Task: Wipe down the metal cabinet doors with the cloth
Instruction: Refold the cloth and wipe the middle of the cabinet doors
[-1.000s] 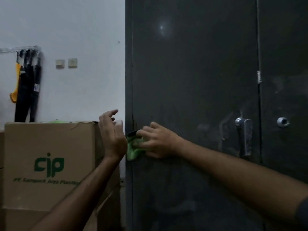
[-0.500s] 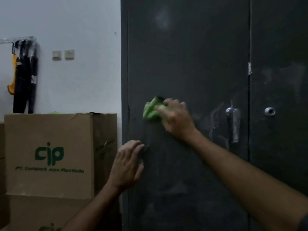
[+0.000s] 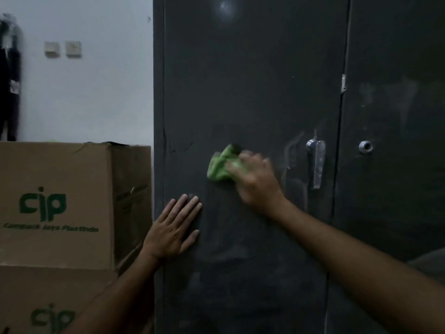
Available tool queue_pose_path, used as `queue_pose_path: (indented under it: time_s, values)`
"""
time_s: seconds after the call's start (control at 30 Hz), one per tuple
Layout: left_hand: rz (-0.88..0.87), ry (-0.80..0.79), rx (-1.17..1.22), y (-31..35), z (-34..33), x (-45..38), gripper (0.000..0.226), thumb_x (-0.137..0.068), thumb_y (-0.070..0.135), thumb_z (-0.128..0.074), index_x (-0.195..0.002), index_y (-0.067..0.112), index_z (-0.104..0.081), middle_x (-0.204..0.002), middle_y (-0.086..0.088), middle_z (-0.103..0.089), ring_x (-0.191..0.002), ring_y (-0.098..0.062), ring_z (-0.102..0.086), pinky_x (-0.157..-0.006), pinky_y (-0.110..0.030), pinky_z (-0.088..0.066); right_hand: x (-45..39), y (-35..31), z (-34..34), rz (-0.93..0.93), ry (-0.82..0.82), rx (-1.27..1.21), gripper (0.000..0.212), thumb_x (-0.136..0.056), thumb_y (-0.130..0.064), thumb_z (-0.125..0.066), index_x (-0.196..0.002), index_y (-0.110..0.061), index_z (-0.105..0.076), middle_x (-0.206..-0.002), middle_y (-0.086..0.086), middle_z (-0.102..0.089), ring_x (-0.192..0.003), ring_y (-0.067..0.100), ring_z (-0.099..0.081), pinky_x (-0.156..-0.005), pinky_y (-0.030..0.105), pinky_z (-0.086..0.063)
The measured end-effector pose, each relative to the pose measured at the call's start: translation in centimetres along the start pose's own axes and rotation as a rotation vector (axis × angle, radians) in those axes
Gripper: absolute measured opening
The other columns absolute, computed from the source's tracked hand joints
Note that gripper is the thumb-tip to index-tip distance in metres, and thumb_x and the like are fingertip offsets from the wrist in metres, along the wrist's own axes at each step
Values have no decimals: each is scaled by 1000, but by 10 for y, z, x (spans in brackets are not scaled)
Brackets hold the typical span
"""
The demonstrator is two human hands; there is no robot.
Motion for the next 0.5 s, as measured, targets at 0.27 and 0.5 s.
queue_pose_path:
  time_s: [0.27, 0.5]
  values:
    - [1, -9, -18, 1, 1, 0, 71, -103, 50, -44, -161, 11, -32, -167, -14, -32, -157, -32, -25, -131, -46, -12, -12, 58, 42, -382, 85, 62, 45, -83, -6, -47, -121, -21, -68, -133, 18, -56, -102, 40, -52, -90, 50, -45]
    - [0, -5, -24, 2, 1, -2, 72, -101, 50, -45, -159, 9, -34, -166, -14, -32, -157, -32, -23, -132, -46, -10, 67, 25, 14, 266, -176, 76, 28, -86, -9, -51, -107, -16, -69, -132, 23, -60, -104, 46, -57, -93, 54, -51]
Point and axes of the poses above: each hand's wrist, its own x-axis away from the middle knuckle, its own z-axis out of the back of the hand, y = z × x, the point moved 1 cm from there along -x, towards the middle knuckle
